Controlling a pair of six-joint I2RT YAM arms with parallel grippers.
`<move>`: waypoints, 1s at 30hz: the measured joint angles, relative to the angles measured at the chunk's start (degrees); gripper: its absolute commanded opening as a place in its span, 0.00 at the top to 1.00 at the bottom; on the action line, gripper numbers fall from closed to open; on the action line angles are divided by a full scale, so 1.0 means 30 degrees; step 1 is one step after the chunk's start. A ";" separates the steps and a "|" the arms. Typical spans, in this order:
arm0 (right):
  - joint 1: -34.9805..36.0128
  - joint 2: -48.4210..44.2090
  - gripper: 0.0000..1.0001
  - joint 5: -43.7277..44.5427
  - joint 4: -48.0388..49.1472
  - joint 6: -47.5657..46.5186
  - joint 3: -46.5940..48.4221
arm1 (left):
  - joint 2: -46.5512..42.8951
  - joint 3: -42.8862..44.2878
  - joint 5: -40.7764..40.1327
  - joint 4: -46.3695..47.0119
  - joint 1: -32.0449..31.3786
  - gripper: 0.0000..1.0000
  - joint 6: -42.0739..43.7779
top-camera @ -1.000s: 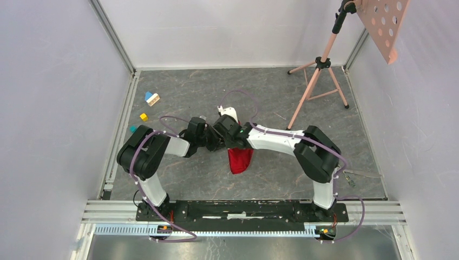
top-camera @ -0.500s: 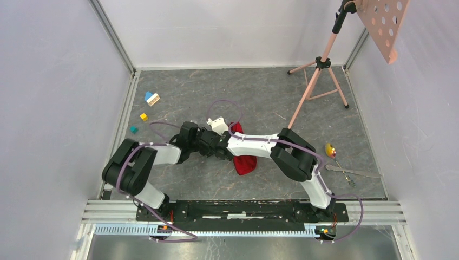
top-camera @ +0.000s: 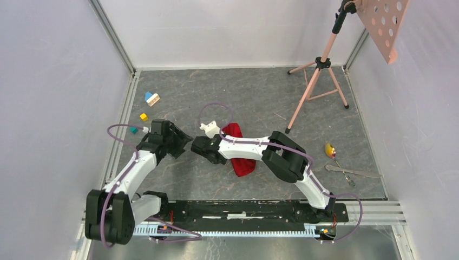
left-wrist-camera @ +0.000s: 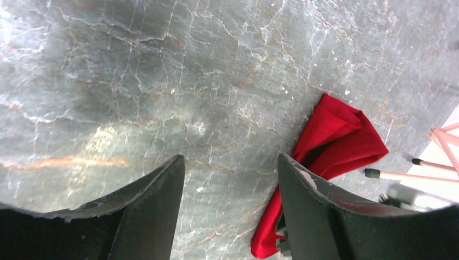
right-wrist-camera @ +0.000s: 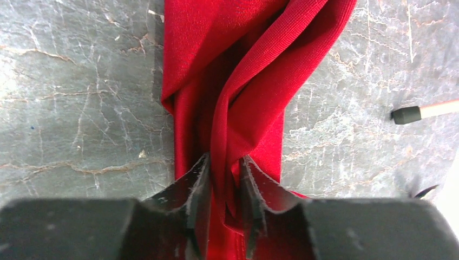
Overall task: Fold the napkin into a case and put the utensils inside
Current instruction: Fold the 2/3-rectangle-folded napkin at the center of the board.
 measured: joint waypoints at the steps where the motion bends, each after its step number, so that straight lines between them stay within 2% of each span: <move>1: 0.0022 0.0000 0.64 -0.0007 -0.0095 -0.0087 0.0051 | -0.0415 0.0131 -0.0197 -0.0481 0.0000 0.29 0.0073; 4: 0.0044 -0.0015 0.58 -0.0029 -0.0248 -0.0459 0.0102 | -0.1756 0.0423 -0.0627 -0.1880 0.0044 0.28 0.0393; 9: 0.0058 -0.0896 0.55 -0.1064 0.0648 -0.1377 -0.0619 | -0.2645 0.0867 -0.0933 -0.3060 0.0124 0.29 0.1209; 23: -0.0058 -0.2965 0.44 -0.4014 0.3432 -0.2965 -0.1851 | -0.2055 0.2470 0.1115 -0.3264 0.0124 0.28 0.3228; 27: -0.0080 -0.4532 0.37 -0.5537 0.3985 -0.3177 -0.2419 | -0.1734 0.3133 0.2171 -0.3089 0.0131 0.28 0.4087; 30: -0.0379 -0.7446 0.35 -0.6987 0.5187 -0.3344 -0.4000 | -0.0678 0.3621 0.3570 -0.2703 0.0124 0.30 0.4648</move>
